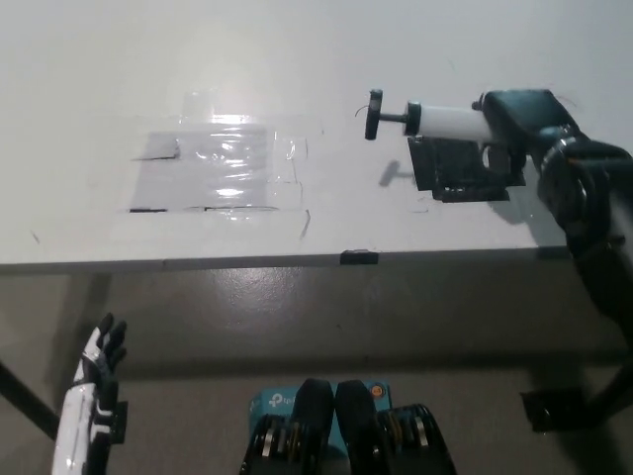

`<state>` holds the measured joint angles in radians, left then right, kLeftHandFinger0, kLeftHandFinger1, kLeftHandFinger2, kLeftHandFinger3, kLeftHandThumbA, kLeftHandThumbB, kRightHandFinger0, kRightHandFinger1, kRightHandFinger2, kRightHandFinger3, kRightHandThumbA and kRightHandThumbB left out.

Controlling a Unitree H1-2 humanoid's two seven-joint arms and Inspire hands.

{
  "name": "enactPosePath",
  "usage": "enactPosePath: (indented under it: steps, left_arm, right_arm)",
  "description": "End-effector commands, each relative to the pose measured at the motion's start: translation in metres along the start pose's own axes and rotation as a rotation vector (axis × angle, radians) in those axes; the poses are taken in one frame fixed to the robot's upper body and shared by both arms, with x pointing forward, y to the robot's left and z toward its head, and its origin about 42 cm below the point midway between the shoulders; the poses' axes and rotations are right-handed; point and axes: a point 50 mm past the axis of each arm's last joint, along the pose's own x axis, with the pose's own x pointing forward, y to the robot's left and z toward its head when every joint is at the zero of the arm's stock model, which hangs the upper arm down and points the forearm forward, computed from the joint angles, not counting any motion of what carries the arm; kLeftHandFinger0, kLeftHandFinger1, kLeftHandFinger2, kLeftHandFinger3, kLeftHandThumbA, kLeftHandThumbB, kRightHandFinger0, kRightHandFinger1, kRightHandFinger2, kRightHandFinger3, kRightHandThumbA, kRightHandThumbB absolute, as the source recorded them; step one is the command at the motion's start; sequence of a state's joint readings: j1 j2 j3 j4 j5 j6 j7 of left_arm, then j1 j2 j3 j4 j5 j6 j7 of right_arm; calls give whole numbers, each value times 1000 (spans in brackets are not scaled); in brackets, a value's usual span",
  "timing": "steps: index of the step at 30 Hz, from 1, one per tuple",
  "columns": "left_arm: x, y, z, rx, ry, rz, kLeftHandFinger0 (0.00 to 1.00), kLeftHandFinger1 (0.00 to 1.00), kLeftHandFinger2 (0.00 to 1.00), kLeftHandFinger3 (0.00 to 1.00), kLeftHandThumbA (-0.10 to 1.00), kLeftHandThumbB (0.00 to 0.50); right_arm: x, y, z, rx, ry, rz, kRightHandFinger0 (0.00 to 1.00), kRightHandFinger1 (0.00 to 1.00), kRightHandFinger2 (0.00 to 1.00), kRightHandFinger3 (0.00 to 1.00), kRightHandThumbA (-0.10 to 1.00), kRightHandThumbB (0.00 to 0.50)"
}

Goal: The robot uses right hand to pick up a small white air pumper and uses its left hand to compress it, and then puts it on the desk

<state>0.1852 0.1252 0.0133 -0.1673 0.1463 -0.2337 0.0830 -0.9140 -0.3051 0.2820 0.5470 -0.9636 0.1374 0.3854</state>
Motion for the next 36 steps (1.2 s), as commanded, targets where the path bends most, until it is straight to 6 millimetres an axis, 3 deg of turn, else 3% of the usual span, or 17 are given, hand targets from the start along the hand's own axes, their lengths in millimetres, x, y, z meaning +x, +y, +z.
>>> enactPosePath:
  steps: [1, 2, 5, 6, 7, 8, 9, 10, 11, 12, 14, 19, 27, 31, 35, 36]
  left_arm:
    - [-6, 4, -1, 47, -87, -45, 1000, 1000, 1000, 1000, 1000, 125]
    - [-9, 5, -5, 48, -75, -47, 1000, 1000, 1000, 1000, 1000, 150]
    - [-11, 8, -9, 33, -59, -56, 1000, 1000, 1000, 1000, 1000, 165]
    - [-11, 9, -9, 35, -59, -56, 1000, 1000, 1000, 1000, 1000, 171]
    - [-12, 10, -9, 34, -57, -57, 1000, 1000, 1000, 1000, 1000, 172]
    - [-12, 11, -8, 33, -57, -58, 1000, 1000, 1000, 1000, 1000, 168]
    - [-13, 11, -8, 33, -56, -58, 1000, 1000, 1000, 1000, 1000, 167]
    - [-13, 12, -7, 30, -54, -58, 1000, 1000, 1000, 1000, 1000, 161]
    - [-15, 13, -8, 32, -51, -54, 1000, 1000, 1000, 1000, 1000, 165]
    - [-15, 14, -8, 31, -52, -53, 1000, 1000, 1000, 1000, 1000, 160]
    - [-14, 14, -8, 30, -53, -52, 1000, 1000, 1000, 1000, 1000, 168]
    - [-11, 15, -7, 26, -50, -52, 1000, 1000, 1000, 1000, 1000, 184]
    - [-13, 15, -8, 31, -46, -47, 1000, 1000, 1000, 1000, 1000, 184]
    - [-13, 16, -8, 28, -42, -46, 1000, 1000, 1000, 1000, 1000, 182]
    - [-12, 16, -9, 28, -40, -52, 1000, 1000, 1000, 1000, 1000, 179]
    - [-12, 15, -9, 21, -37, -49, 1000, 1000, 1000, 1000, 1000, 184]
  right_arm:
    - [17, -40, 17, 18, -22, -136, 0, 46, 338, 310, -100, 177]
    - [19, -38, 17, 19, -16, -135, 0, 46, 349, 271, -100, 174]
    - [24, -34, 15, 20, -3, -136, 0, 154, 465, 279, -100, 160]
    - [25, -34, 15, 21, -3, -133, 36, 232, 531, 375, -38, 169]
    - [24, -32, 15, 28, -4, -111, 197, 421, 726, 634, 86, 202]
    - [23, -30, 14, 33, -4, -85, 399, 545, 785, 774, 230, 226]
    - [23, -30, 14, 33, -3, -78, 388, 488, 658, 781, 275, 233]
    - [23, -28, 13, 13, 1, -22, 657, 774, 907, 986, 411, 238]
    - [24, -26, 15, 13, 1, 4, 783, 927, 1000, 1000, 478, 256]
    - [24, -25, 14, 18, 5, 30, 886, 1000, 1000, 1000, 529, 277]
    - [22, -23, 9, 48, 9, 63, 1000, 1000, 1000, 1000, 559, 294]
    - [20, -27, 4, 45, 0, 88, 1000, 1000, 1000, 1000, 627, 299]
    - [14, -31, -4, 134, -38, 54, 1000, 1000, 1000, 1000, 633, 299]
    - [4, -53, -9, 248, -108, -96, 1000, 1000, 1000, 1000, 711, 300]
    - [-15, -95, -11, 356, -196, -363, 1000, 1000, 1000, 1000, 871, 321]
    - [-23, -105, -11, 383, -244, -440, 1000, 1000, 1000, 1000, 842, 281]
